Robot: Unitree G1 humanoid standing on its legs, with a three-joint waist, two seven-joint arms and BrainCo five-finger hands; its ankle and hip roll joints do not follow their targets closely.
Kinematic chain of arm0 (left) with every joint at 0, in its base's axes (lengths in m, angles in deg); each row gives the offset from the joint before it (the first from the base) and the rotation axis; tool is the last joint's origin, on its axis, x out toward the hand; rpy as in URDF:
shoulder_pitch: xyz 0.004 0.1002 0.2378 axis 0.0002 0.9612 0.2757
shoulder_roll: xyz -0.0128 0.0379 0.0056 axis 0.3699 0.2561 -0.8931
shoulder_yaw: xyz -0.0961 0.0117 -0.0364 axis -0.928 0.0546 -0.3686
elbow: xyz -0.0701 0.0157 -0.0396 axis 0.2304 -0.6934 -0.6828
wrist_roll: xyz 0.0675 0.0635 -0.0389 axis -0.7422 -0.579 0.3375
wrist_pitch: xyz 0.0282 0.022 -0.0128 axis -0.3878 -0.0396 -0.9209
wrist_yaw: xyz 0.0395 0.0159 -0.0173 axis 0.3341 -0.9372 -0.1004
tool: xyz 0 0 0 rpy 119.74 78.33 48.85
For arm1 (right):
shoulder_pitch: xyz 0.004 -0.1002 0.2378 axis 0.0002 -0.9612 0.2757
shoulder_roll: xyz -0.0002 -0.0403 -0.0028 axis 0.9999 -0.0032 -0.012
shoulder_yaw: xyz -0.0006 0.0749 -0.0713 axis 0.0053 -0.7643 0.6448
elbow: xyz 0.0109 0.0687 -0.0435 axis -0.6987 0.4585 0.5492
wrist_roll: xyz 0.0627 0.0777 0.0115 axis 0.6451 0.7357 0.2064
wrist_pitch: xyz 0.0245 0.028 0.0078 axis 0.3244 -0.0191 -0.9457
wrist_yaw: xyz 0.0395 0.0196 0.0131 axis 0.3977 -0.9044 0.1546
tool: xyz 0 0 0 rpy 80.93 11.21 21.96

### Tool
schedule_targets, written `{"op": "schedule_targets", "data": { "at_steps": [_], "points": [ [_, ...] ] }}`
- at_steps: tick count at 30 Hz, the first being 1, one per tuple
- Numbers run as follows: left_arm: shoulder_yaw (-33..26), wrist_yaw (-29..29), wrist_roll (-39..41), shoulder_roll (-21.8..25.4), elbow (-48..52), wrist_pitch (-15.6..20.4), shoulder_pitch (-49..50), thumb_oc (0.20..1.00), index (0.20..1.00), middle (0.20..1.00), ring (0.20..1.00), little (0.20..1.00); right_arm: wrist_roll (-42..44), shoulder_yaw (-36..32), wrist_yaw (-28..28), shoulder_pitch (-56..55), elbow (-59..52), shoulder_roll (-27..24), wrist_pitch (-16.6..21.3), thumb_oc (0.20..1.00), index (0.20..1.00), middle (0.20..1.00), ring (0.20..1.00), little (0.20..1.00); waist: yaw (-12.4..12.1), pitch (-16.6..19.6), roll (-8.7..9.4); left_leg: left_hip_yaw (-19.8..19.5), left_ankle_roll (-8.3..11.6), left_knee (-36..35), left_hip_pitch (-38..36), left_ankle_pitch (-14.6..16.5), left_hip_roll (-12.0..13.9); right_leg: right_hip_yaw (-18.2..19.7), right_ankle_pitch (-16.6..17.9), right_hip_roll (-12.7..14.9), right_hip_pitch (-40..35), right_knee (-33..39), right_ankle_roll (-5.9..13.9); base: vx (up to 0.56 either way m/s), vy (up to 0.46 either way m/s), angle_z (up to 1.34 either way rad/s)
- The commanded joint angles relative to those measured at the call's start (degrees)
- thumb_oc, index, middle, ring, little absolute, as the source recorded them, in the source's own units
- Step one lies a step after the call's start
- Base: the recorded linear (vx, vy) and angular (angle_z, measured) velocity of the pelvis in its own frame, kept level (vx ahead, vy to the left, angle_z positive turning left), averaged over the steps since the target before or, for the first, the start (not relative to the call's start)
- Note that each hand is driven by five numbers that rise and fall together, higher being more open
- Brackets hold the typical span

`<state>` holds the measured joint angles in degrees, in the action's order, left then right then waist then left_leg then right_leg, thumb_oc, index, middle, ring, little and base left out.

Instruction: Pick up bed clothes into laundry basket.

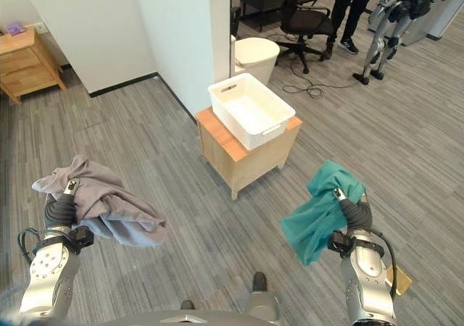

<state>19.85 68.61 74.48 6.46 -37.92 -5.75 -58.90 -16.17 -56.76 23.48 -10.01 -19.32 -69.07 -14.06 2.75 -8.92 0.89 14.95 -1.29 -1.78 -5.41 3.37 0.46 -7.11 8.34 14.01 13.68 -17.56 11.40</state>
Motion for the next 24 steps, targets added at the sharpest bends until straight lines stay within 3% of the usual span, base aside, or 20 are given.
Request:
{"op": "schedule_targets", "data": {
  "at_steps": [1, 2, 3, 4, 5, 8, 10, 13, 14, 15, 16, 17, 20, 22, 23, 24],
  "points": [
    [-1.6, 0.7, -0.7, 4.6, 4.5, 3.8, -4.1, 0.200, 0.200, 0.200, 0.200, 0.200, 0.8, -1.4, 0.3, 4.9, -3.6, -1.0, 3.9, 0.200, 0.200, 0.200, 0.200, 0.200, 2.5, -3.1, -1.03, -0.9, 0.59, -1.1, -4.4, 1.1, 1.3, 0.3, -1.8, -4.3, 1.0, -9.2, -0.22, 0.16, 0.025, -0.06],
    [-1.6, 0.7, -0.7, 4.6, 4.5, 3.8, -4.1, 0.200, 0.200, 0.200, 0.200, 0.200, 0.8, -1.4, 0.3, 4.9, -3.6, -1.0, 3.9, 0.200, 0.200, 0.200, 0.200, 0.200, 2.5, -3.0, -1.09, -0.9, 0.61, -1.1, -4.4, 1.2, 1.4, 0.2, -1.8, -4.4, 0.9, -9.1, -0.24, 0.36, 0.037, 0.13],
    [-1.1, 0.2, -0.1, 4.5, 5.1, 4.0, -4.6, 0.200, 0.200, 0.200, 0.200, 0.200, 2.0, -1.6, 0.4, 4.4, -3.4, -1.1, 4.1, 0.200, 0.200, 0.200, 0.200, 0.200, 3.5, -2.5, -0.45, -1.5, 1.29, -1.9, -6.2, 2.2, 0.8, -0.6, -3.3, -6.4, 2.5, -3.0, -0.81, 0.34, -0.009, 0.13],
    [-0.8, 0.2, 0.1, 4.4, 5.1, 4.0, -5.0, 0.200, 0.200, 0.200, 0.200, 0.200, 2.4, -1.7, 0.3, 4.2, -3.2, -1.0, 4.4, 0.200, 0.200, 0.200, 0.200, 0.200, 3.8, -2.2, 0.18, -1.9, 1.68, -2.3, -7.5, 2.8, 0.3, -1.6, -3.2, -6.8, 3.7, 2.0, -1.08, 0.36, -0.007, 0.05],
    [-0.7, 0.2, 0.1, 4.5, 5.1, 4.0, -5.0, 0.200, 0.200, 0.200, 0.200, 0.200, 2.4, -1.7, 0.3, 4.2, -3.1, -1.0, 4.4, 0.200, 0.200, 0.200, 0.200, 0.200, 4.0, -2.2, -0.16, -2.1, 1.77, -2.5, -7.7, 2.9, 0.7, -2.0, -2.9, -7.1, 3.0, 3.0, -1.10, 0.27, -0.025, 0.00],
    [0.5, 0.6, 0.3, 4.1, 4.0, 3.9, -6.9, 0.200, 0.200, 0.200, 0.200, 0.200, 2.3, -1.3, -0.1, 4.1, -3.1, -1.4, 4.5, 0.200, 0.200, 0.200, 0.200, 0.200, 4.9, -1.3, 0.64, -3.0, 3.36, -3.2, -11.6, 4.9, 0.4, -8.3, 0.2, -7.7, 4.2, 14.7, -0.14, 0.33, -0.048, 0.23],
    [1.0, 0.5, 0.5, 3.8, 3.6, 4.1, -7.4, 0.200, 0.200, 0.200, 0.200, 0.200, 2.1, -1.3, 0.0, 4.1, -3.2, -1.7, 4.4, 0.200, 0.200, 0.200, 0.200, 0.200, 5.5, -0.5, 0.60, -3.7, 4.20, -3.2, -13.3, 5.5, 1.0, -10.6, 1.6, -7.6, 3.5, 16.7, -0.16, 0.38, -0.080, 0.12],
    [1.4, 0.5, 0.8, 3.4, 3.4, 4.1, -7.1, 0.200, 0.200, 0.200, 0.200, 0.200, 2.2, -1.5, 0.3, 3.4, -3.7, -2.0, 4.4, 0.200, 0.200, 0.200, 0.200, 0.200, 5.9, 0.8, 0.58, -4.7, 5.04, -1.9, -14.4, 5.6, 1.8, -10.8, 0.7, -8.1, 1.6, 16.1, -1.44, 0.44, -0.136, 0.56],
    [1.7, 0.7, 1.4, 2.4, 3.0, 4.0, -6.6, 0.200, 0.200, 0.200, 0.200, 0.200, 3.0, -1.4, -0.6, 3.7, -2.9, -3.0, 5.0, 0.200, 0.200, 0.200, 0.200, 0.200, 6.2, 2.7, -0.81, -5.5, 8.00, 8.5, -13.5, 0.8, 5.8, -9.5, -1.7, -11.5, -1.6, 13.8, -4.76, 0.45, -0.154, 0.38],
    [1.7, 0.7, 1.4, 2.4, 3.0, 4.0, -6.6, 0.200, 0.200, 0.200, 0.200, 0.200, 3.0, -1.4, -0.6, 3.8, -2.9, -3.0, 5.0, 0.200, 0.200, 0.200, 0.200, 0.200, 6.3, 2.8, -0.77, -5.6, 8.00, 8.6, -13.4, 0.8, 5.8, -9.6, -1.7, -11.4, -1.6, 13.8, -4.77, 0.65, -0.250, 0.44],
    [1.5, 0.9, 2.2, 2.0, 2.9, 4.0, -6.5, 0.200, 0.200, 0.200, 0.200, 0.200, 4.1, -1.6, -0.7, 4.1, -3.0, -3.1, 5.4, 0.200, 0.200, 0.200, 0.200, 0.200, 6.2, 2.9, -1.27, -5.3, 9.39, 17.1, -11.2, -4.1, 8.0, -9.2, -3.5, -12.5, -3.5, 13.3, -6.33, 0.44, -0.335, 0.36],
    [1.1, 0.4, 3.7, 2.1, 3.3, 4.0, -5.9, 0.200, 0.200, 0.200, 0.200, 0.200, 5.4, -2.2, -0.7, 3.9, -2.9, -3.8, 5.9, 0.200, 0.200, 0.200, 0.200, 0.200, 5.5, 2.1, 0.29, -4.5, 11.13, 34.4, -3.7, -9.8, 10.4, -9.4, -6.6, -13.4, -8.5, 14.6, -9.66, 0.42, -0.339, 0.30],
    [1.6, 1.0, 3.4, 2.4, 3.5, 4.1, -6.2, 0.200, 0.200, 0.200, 0.200, 0.200, 4.3, -2.4, -2.9, 4.0, -2.1, -4.8, 5.6, 0.200, 0.200, 0.200, 0.200, 0.200, 3.9, 0.0, 2.20, -4.9, 9.32, 42.3, 3.0, -9.5, 10.5, -8.4, -8.4, -13.5, -12.6, 16.0, -11.25, 0.24, -0.207, 0.03],
    [2.1, 2.3, 4.8, 1.6, 3.0, 4.1, -7.2, 0.200, 0.200, 0.200, 0.200, 0.200, 4.2, -2.3, -4.6, 4.8, -1.9, -5.3, 5.2, 0.200, 0.200, 0.200, 0.200, 0.200, 2.6, -1.2, 2.99, -4.3, 7.67, 38.1, 8.7, -6.4, 11.5, -6.8, -8.6, -12.7, -15.9, 17.5, -10.08, 0.37, 0.032, -0.43],
    [2.3, 1.9, 6.0, 1.2, 2.7, 4.4, -7.4, 0.200, 0.200, 0.200, 0.200, 0.200, 4.5, -2.6, -4.2, 4.8, -1.9, -5.4, 5.5, 0.200, 0.200, 0.200, 0.200, 0.200, 1.6, -1.0, 3.20, -3.7, 7.02, 27.5, 10.5, -4.6, 12.3, -5.3, -8.7, -11.8, -17.6, 18.8, -8.35, 0.37, 0.123, -0.59],
    [2.3, 1.9, 6.0, 1.2, 2.6, 4.5, -7.4, 0.200, 0.200, 0.200, 0.200, 0.200, 4.5, -2.6, -4.2, 4.8, -1.9, -5.4, 5.5, 0.200, 0.200, 0.200, 0.200, 0.200, 1.4, -0.9, 3.56, -3.2, 6.83, 26.6, 10.1, -5.3, 11.8, -5.1, -8.4, -11.4, -17.4, 18.8, -8.30, 0.52, 0.253, -0.80]
  ]
}}
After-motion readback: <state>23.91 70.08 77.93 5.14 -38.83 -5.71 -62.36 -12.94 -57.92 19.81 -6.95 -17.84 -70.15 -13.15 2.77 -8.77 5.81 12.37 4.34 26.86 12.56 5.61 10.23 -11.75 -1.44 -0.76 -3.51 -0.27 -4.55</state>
